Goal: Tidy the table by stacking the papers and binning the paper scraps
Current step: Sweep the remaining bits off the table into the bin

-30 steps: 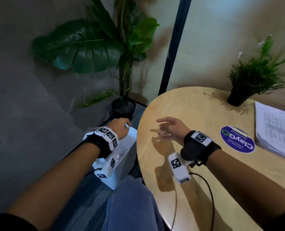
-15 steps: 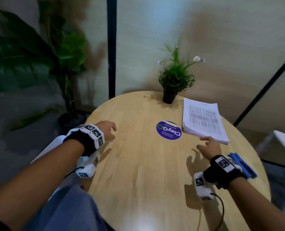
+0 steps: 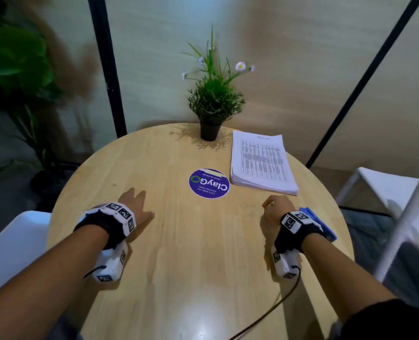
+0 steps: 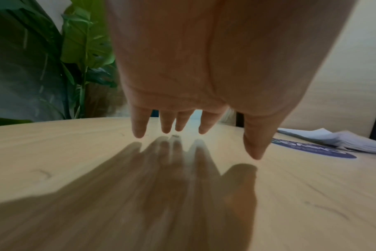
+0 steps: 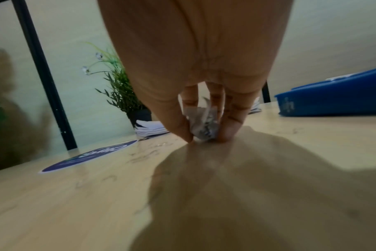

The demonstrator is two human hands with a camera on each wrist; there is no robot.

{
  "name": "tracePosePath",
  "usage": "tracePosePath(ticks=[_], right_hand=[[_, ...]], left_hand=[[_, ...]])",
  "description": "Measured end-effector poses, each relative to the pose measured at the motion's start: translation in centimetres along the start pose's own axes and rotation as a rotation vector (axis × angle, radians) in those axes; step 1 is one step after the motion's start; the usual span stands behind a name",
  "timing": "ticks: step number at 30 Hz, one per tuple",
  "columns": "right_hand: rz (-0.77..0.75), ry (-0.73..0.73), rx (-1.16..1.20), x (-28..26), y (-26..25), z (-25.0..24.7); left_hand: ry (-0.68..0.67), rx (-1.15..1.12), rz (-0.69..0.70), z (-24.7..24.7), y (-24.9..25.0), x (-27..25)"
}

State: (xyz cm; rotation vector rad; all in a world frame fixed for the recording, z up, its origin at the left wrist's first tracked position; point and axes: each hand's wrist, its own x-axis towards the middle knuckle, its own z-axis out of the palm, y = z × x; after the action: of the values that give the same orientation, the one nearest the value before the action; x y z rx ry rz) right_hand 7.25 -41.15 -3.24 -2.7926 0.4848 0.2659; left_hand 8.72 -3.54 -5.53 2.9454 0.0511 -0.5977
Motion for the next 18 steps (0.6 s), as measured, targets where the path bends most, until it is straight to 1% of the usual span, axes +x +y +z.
tracePosePath(ticks=[3,8,12,14,16,18], right_hand=[[-0.084,-0.012,-0.060,-0.2,-1.4,0.8],[-0.154,-0.033,-0.239,-2.6,-3.8,2.0],[-0.237,-0.007,-0.278,-6.5,-5.3,3.9],[-0.285,-0.003,-0.286,-8.8,-5.8,4.9],[-0.339,-0.023,-0.304,-11.1,-6.2,5.5],[-0.425,-0.069,-0.347,-12.8,-6.6,5.4]], left_hand=[[-0.047,0.052,0.017,0.7,0.8,-0.9],[-0.095,0.094,0.143,2.8,3.8,-3.8],[-0.084,0.094,0.214,4.6,6.9,-6.4],[-0.094,0.095,0.275,5.3,8.3,-7.9],[-0.125,0.125,0.350,5.9,9.6,-9.5],[-0.169,0.157,0.425,6.3,10.7,-11.0]])
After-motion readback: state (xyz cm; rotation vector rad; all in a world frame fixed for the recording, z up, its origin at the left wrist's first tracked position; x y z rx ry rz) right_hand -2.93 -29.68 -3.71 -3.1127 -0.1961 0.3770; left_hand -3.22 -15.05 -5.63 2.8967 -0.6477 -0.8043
